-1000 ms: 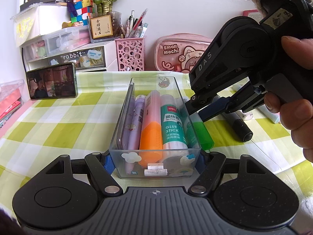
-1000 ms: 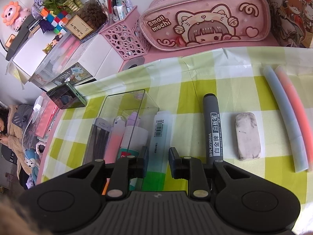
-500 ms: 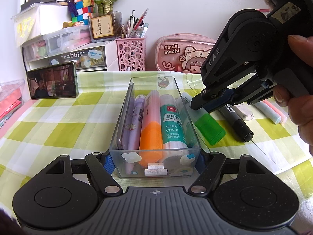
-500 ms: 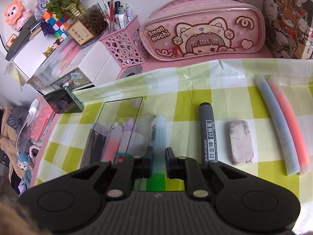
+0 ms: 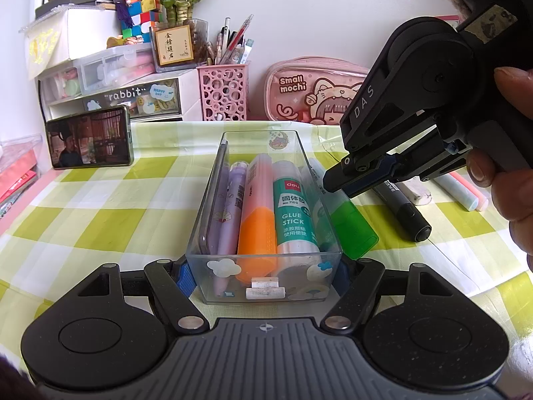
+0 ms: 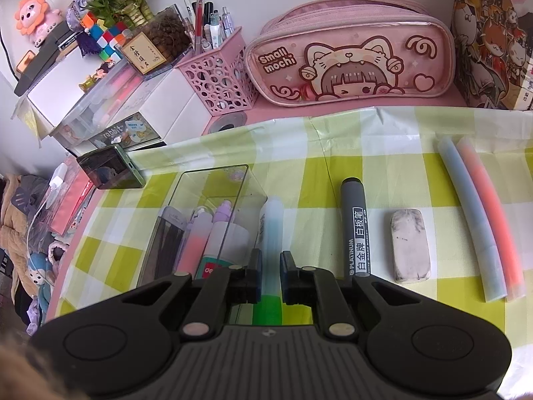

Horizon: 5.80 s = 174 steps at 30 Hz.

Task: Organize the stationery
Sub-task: 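Lift the green highlighter into the clear box and open the right gripper, then move the right gripper to the black marker and grasp it, then lower the black marker upright into the clear box and release it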

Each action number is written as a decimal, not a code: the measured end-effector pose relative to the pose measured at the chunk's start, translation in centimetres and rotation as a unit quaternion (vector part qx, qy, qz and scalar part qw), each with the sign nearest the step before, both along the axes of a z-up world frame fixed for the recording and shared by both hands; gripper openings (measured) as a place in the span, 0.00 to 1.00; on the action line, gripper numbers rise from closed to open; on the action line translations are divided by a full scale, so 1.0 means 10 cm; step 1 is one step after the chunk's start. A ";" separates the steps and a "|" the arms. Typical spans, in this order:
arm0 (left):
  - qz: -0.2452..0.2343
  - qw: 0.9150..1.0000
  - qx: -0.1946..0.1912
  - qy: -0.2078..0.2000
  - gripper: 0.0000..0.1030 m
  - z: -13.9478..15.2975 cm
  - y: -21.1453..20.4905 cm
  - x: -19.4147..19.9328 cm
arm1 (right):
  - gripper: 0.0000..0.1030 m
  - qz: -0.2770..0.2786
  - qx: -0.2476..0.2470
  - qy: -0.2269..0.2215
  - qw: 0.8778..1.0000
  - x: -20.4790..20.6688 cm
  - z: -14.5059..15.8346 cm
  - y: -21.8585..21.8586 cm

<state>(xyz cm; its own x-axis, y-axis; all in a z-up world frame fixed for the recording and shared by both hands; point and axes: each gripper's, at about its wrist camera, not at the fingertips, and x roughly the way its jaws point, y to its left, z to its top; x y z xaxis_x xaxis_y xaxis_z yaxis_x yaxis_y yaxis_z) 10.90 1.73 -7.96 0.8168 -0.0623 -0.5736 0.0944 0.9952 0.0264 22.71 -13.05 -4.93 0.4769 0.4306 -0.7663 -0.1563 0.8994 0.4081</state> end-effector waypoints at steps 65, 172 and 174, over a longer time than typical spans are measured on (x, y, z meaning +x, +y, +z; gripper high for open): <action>0.005 1.000 0.003 0.001 0.70 0.00 -0.03 -0.01 | 0.31 0.028 0.093 -0.006 0.995 -0.04 0.34 0.23; 0.005 1.000 0.002 0.001 0.71 0.01 -0.02 -0.01 | 0.37 -0.010 0.068 -0.023 0.997 -0.17 0.33 0.17; 0.005 1.000 0.002 0.001 0.71 0.01 -0.02 -0.01 | 0.37 -0.011 0.069 -0.025 0.997 -0.17 0.33 0.15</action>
<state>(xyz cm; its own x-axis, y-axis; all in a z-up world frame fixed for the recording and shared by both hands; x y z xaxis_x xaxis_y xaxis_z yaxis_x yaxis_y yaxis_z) 10.83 1.50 -7.87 0.8167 -0.0509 -0.5748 0.0839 0.9960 0.0309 20.99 -11.54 -1.63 0.5234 0.5203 -0.6748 -0.1614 0.8382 0.5210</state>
